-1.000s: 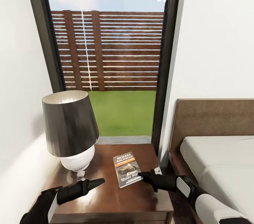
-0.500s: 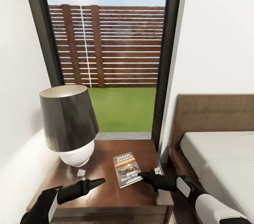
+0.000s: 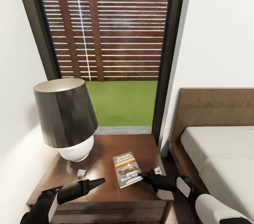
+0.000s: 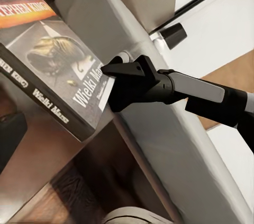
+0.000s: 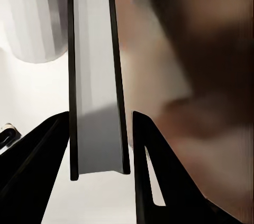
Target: In the bedroom, move the book from the bed onto either nightstand, and place the two sandals side by side next to the bed.
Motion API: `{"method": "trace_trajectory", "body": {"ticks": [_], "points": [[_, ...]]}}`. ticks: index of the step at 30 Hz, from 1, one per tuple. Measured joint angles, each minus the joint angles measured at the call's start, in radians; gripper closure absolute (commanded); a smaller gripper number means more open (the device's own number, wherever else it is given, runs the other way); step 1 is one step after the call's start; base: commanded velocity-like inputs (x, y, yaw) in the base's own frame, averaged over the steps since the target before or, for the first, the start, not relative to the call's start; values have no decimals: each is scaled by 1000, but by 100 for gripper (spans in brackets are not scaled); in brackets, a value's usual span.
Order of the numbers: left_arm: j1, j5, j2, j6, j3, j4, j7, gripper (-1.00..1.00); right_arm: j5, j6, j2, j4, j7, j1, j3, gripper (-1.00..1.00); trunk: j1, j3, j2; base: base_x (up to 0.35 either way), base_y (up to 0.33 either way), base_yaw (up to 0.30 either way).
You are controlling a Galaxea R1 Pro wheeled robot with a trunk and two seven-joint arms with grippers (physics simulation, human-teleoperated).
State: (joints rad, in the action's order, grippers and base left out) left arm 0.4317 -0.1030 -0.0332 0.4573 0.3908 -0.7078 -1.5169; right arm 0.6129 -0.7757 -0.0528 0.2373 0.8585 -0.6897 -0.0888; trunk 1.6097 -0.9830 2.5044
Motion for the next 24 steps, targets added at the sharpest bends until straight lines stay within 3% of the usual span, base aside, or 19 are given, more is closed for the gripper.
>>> {"method": "trace_trajectory", "body": {"ticks": [8, 15, 24], "points": [[0, 0, 1, 0, 0, 1, 1, -100, 0, 0, 0, 0, 0, 0, 0, 100, 4, -31, 2, 0, 0, 0], [0, 1, 0, -1, 3, 1, 2, -100, 2, -1, 0, 0, 0, 0, 0, 100, 4, -31, 2, 12, 0, 0], [0, 1, 0, -1, 3, 0, 2, -100, 2, -1, 0, 0, 0, 0, 0, 100, 3, -31, 2, 146, 0, 0]]}}
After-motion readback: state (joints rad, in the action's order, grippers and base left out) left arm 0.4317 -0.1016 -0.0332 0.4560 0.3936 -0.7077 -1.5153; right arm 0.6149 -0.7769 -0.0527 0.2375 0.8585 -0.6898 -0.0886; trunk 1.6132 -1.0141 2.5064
